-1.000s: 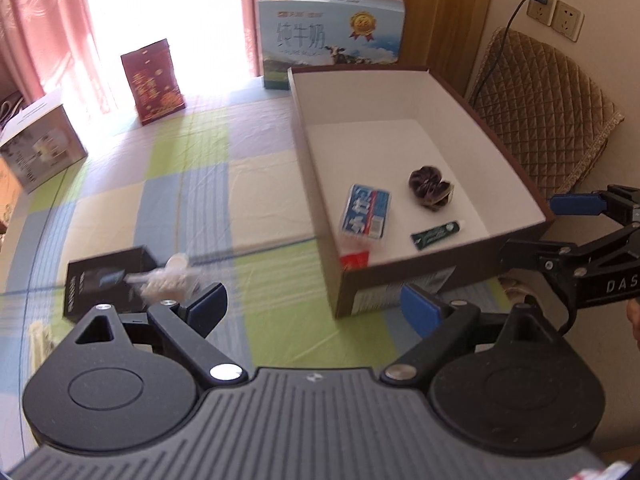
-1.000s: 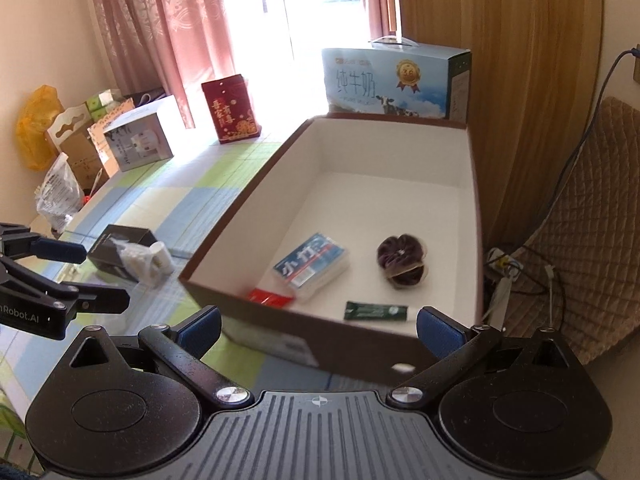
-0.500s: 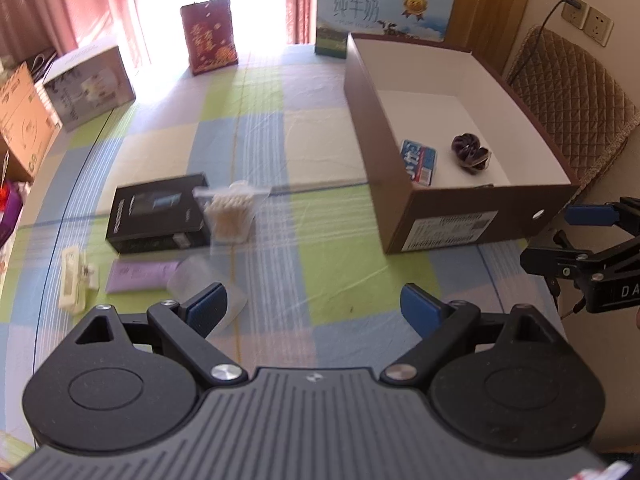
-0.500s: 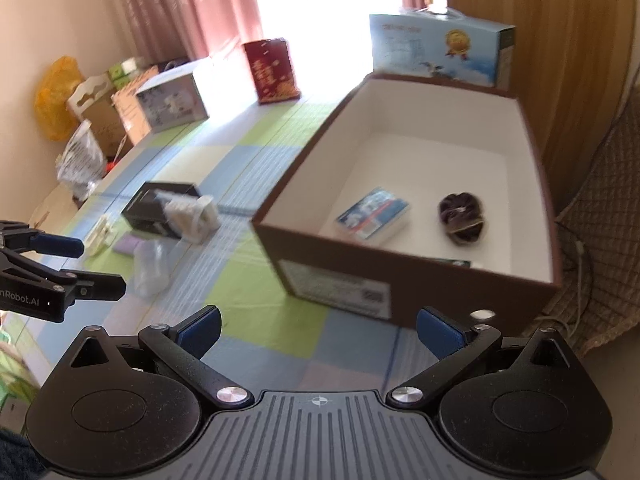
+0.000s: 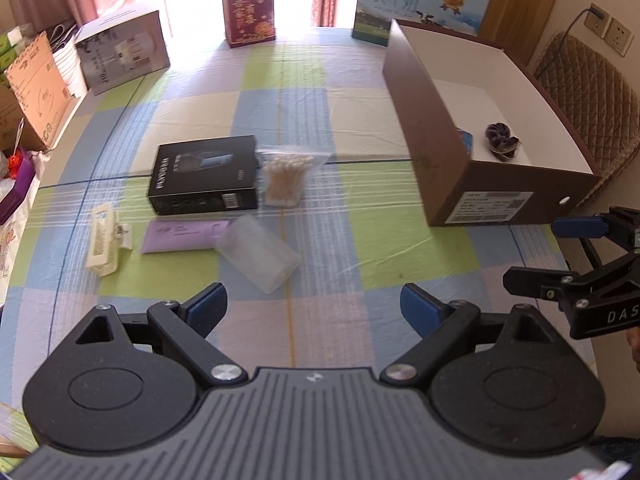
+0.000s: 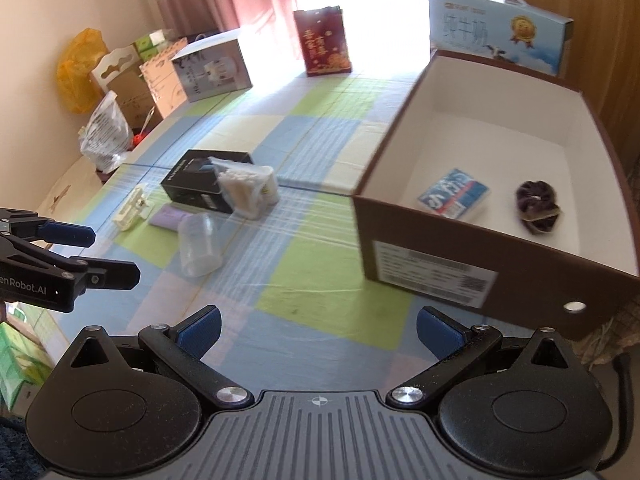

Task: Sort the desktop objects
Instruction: 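Withdraw both tools from the box toward the remaining table items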

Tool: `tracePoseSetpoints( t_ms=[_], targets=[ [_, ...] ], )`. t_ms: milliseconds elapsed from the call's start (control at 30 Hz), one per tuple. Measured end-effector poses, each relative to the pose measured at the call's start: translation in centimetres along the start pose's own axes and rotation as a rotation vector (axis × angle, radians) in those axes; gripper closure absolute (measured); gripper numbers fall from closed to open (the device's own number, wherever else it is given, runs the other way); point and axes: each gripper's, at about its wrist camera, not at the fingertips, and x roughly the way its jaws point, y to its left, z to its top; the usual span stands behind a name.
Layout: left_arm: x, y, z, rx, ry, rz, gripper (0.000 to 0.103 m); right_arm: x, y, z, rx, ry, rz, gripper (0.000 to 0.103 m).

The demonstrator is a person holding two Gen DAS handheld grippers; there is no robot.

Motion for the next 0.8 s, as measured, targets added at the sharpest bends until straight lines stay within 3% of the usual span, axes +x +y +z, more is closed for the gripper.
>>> tracePoseSetpoints(
  t_ms=[467,800],
  targets=[
    [0.1,7.3,-1.3,-0.064,0.031,0.054,0.012,3.9,5.4,1.9,-0.019,0.005,0.037,0.002],
    [0.9,12.3,-0.7,-0.093,0.023,0.097,0.012,7.0,7.3,3.7,0.023,-0.036,0.003,0.002]
  ],
)
